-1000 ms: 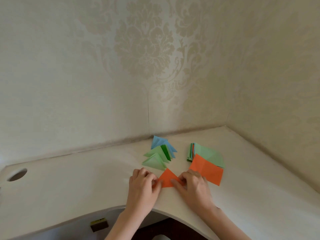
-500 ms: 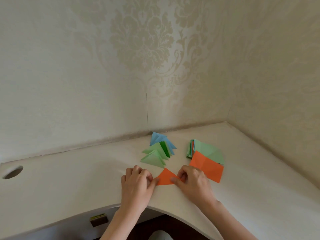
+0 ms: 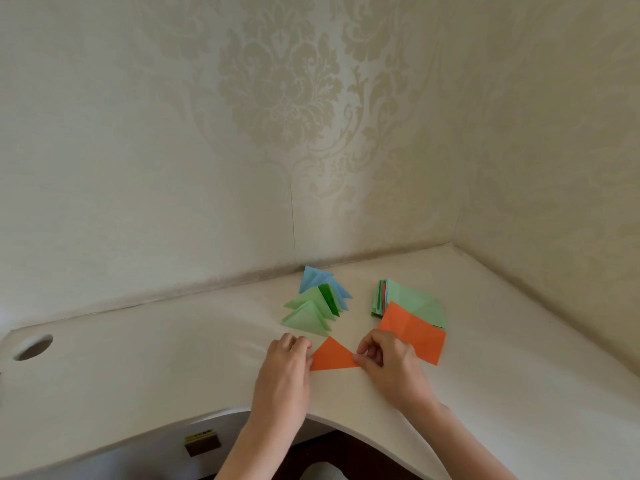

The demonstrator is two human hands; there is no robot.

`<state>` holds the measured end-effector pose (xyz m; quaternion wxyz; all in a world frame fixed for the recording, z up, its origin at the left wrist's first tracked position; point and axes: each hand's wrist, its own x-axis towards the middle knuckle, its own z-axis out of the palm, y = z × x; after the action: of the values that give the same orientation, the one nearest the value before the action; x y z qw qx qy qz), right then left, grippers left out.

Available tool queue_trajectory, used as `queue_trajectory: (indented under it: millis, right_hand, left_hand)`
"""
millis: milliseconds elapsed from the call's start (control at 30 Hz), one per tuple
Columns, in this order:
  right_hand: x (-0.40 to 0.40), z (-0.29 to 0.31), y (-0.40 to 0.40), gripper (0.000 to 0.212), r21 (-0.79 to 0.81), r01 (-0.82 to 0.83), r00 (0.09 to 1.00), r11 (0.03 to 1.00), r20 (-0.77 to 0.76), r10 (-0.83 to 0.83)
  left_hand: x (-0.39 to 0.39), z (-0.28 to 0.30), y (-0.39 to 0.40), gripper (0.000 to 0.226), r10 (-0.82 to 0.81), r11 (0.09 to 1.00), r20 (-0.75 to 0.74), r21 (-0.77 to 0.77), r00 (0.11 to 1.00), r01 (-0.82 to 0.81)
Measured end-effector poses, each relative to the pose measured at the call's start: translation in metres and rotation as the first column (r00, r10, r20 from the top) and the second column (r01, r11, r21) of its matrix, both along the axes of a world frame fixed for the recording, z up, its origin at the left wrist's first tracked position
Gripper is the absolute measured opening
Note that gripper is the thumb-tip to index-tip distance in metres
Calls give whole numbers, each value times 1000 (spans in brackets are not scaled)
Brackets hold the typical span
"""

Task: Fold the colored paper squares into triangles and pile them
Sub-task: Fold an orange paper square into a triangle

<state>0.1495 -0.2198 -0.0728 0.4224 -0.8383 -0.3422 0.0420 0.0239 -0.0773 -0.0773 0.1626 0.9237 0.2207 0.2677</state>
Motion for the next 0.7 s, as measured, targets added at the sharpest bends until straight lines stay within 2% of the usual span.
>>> queue_trajectory:
  millis: [100,233,400,500,567,633,700]
  right_hand:
    - [-2,-2,1,15,0,4,999,1000,47,-4]
    - [-1,-3,2,16,4,2,997,1000,74,-2]
    - [-1,-7,2,16,16,-5,995,1000,101,3]
    - [-1,-6,0,18,19,0,991,1000,133,-3]
    - [0,-7,-3,25,33,47,952,998,301,-55]
    - [-2,-6,-10,35,23,156,859,988,490,-147]
    - [-1,-6,-17,45,-30,278,787,960,580,-210]
  left_hand:
    - [7,6,-15,21,22,999,-37,-44,999,-24]
    - [13,10,-14,35,42,980,-100,-192,994,-61]
    - [15,12,-9,20,-31,930,-41,-368,999,14]
    - [10,8,-7,19,-40,934,2,-356,999,39]
    - [6,6,-3,21,-28,942,28,-334,999,36]
    - [3,9,6,15,-14,940,67,-340,998,36]
    - [1,12,20,12,1,940,85,-339,996,27]
